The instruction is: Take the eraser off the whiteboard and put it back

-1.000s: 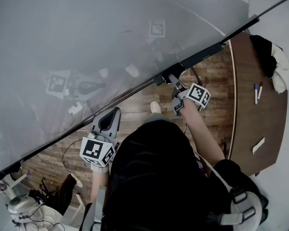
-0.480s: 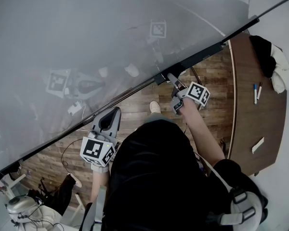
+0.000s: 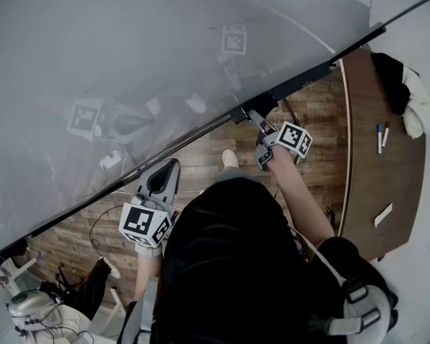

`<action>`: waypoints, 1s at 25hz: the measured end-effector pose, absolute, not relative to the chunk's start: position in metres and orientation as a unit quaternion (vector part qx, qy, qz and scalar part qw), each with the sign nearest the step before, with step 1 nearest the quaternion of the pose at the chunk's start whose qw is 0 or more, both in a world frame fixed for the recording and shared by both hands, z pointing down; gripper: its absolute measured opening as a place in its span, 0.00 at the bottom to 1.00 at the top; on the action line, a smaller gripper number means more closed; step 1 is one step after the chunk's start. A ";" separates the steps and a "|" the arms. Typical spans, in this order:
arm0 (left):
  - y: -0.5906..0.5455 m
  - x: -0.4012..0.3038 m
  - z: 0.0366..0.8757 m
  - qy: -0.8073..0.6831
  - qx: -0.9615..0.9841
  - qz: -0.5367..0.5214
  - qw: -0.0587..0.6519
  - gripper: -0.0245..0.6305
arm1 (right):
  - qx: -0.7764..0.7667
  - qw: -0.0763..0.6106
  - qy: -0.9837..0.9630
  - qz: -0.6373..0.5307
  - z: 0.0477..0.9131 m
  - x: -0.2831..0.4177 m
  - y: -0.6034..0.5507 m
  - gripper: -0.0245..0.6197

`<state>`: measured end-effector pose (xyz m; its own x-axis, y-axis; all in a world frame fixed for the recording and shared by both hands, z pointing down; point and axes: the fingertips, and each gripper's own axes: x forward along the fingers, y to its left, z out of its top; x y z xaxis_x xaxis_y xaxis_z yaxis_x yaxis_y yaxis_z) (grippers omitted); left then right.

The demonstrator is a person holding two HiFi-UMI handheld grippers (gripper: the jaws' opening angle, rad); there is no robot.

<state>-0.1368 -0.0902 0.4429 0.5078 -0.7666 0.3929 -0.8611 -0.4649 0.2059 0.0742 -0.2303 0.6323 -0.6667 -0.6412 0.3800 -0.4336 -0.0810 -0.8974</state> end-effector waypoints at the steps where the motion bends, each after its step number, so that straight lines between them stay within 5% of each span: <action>1: -0.089 -0.138 0.442 -0.480 0.847 0.123 0.192 0.05 | -0.400 0.084 0.672 -0.618 0.632 0.073 -0.229 0.45; 18: -0.071 -0.121 0.436 -0.455 0.865 0.114 0.182 0.05 | -0.417 0.076 0.703 -0.571 0.598 0.097 -0.195 0.45; 25: -0.062 -0.102 0.430 -0.435 0.876 0.109 0.176 0.05 | -0.435 0.057 0.744 -0.503 0.563 0.112 -0.169 0.20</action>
<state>-0.1023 -0.0621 0.4298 0.5972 -0.7248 0.3435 -0.8012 -0.5591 0.2132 0.1115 -0.1687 0.5626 -0.6144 -0.7053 0.3536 -0.5907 0.1141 -0.7988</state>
